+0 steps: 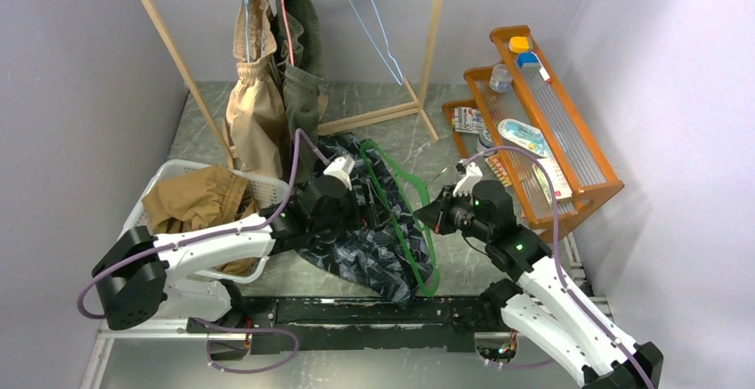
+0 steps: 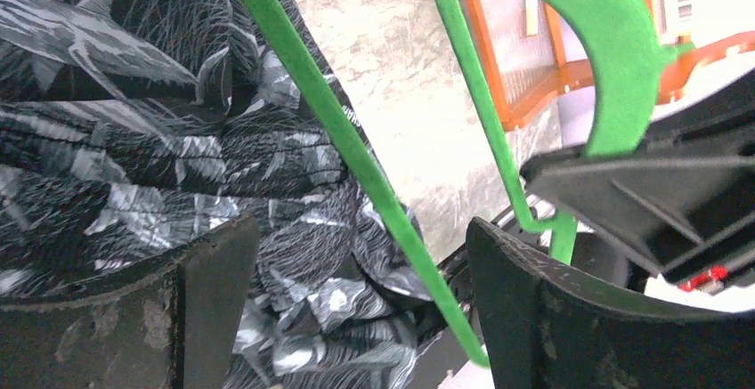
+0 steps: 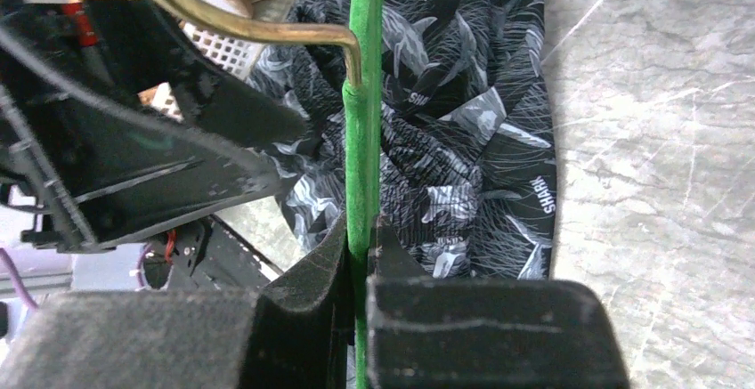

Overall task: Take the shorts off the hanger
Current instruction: Remove the shorts from the hanger, then adjust the hanger.

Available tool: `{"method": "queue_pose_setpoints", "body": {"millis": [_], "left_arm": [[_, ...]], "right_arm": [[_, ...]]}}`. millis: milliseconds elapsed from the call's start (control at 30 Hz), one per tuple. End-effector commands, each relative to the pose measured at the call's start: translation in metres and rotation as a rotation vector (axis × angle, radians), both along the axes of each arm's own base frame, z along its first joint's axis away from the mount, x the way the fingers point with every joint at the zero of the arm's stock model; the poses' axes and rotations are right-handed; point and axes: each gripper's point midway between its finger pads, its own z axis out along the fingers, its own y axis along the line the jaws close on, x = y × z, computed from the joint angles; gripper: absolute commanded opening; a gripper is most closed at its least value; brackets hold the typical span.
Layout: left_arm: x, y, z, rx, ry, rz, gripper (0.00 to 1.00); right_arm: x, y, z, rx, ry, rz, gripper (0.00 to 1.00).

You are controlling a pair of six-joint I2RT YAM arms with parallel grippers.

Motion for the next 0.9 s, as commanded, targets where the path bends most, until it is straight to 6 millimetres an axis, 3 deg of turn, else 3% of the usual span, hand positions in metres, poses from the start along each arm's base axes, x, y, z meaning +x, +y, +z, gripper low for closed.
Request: {"method": "queue_pose_setpoints", "body": {"millis": [0,67,167,300,600,667,867], "left_arm": [[0.015,-0.023,0.014,-0.115,0.039,0.061,0.89],[0.02,-0.026,0.007,-0.127,0.064,0.096,0.88],[0.027,-0.034,0.012,-0.167,0.055,0.113,0.86],[0.039,-0.035,0.012,-0.166,0.06,0.176,0.75],[0.043,-0.04,0.01,-0.2,0.065,0.195,0.14],[0.042,-0.042,0.011,-0.227,0.073,0.194,0.08],[0.046,-0.041,0.018,-0.337,0.102,0.253,0.07]], "right_arm": [[-0.002,0.009,0.021,0.08,-0.053,0.032,0.0],[-0.003,0.01,0.022,0.084,-0.051,0.042,0.0],[-0.007,0.013,0.026,0.111,-0.044,0.06,0.0],[-0.014,0.018,0.033,0.17,-0.04,0.078,0.0],[-0.02,0.014,0.032,0.154,-0.016,0.08,0.02],[-0.022,0.014,0.029,0.138,0.004,0.086,0.07],[-0.025,0.007,0.03,0.122,0.01,0.06,0.39]]}}
